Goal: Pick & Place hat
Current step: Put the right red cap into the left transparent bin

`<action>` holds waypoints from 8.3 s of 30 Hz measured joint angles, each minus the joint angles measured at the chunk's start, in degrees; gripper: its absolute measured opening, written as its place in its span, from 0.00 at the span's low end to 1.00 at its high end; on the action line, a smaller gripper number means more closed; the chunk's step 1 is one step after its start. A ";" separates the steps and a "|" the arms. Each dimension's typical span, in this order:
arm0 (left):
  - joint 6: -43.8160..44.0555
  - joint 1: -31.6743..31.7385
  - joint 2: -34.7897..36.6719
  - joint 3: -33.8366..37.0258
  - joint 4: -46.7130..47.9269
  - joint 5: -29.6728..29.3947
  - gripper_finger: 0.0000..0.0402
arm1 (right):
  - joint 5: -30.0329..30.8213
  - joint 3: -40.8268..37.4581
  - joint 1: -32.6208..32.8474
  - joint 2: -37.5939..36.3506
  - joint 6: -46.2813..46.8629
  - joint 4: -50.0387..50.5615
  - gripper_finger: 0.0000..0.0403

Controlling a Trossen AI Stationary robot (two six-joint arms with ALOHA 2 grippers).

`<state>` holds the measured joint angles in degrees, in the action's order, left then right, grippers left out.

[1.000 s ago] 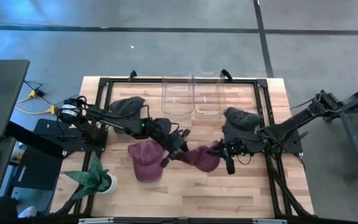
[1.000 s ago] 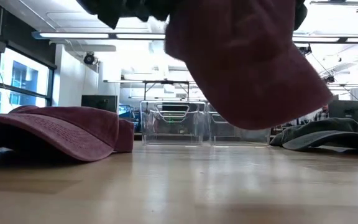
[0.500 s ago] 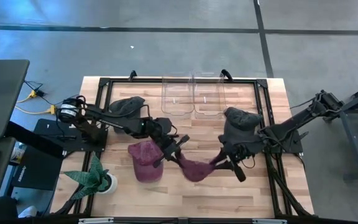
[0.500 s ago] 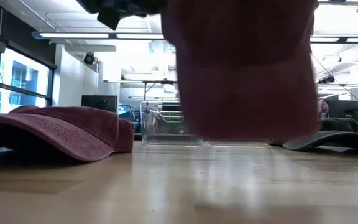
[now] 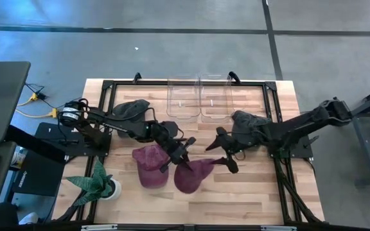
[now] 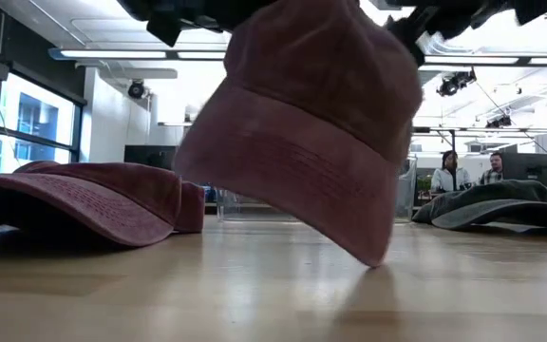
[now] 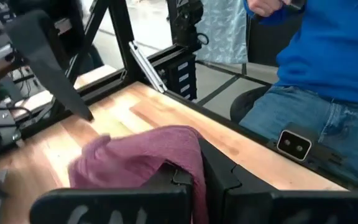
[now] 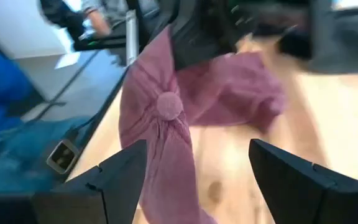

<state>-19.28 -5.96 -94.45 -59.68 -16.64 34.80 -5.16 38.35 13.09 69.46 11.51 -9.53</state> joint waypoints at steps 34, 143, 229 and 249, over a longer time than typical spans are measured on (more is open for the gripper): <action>3.32 -0.04 3.68 -0.09 4.33 -0.79 0.24 | -23.27 0.28 0.80 9.50 1.52 -18.52 0.01; -0.58 0.78 1.80 0.00 2.70 21.62 0.00 | -13.07 -4.68 14.41 12.89 -1.49 -32.35 0.04; 21.04 0.68 -12.92 -8.87 -5.30 12.61 0.42 | -7.57 -4.74 10.90 12.08 -0.99 -23.21 0.01; 19.39 1.81 -13.02 -8.70 -9.08 21.55 0.01 | -6.37 -4.66 9.73 7.84 9.54 -4.27 0.31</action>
<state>0.11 -4.15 -107.47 -68.38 -25.72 56.35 -11.53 33.69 22.82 77.29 21.05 -13.79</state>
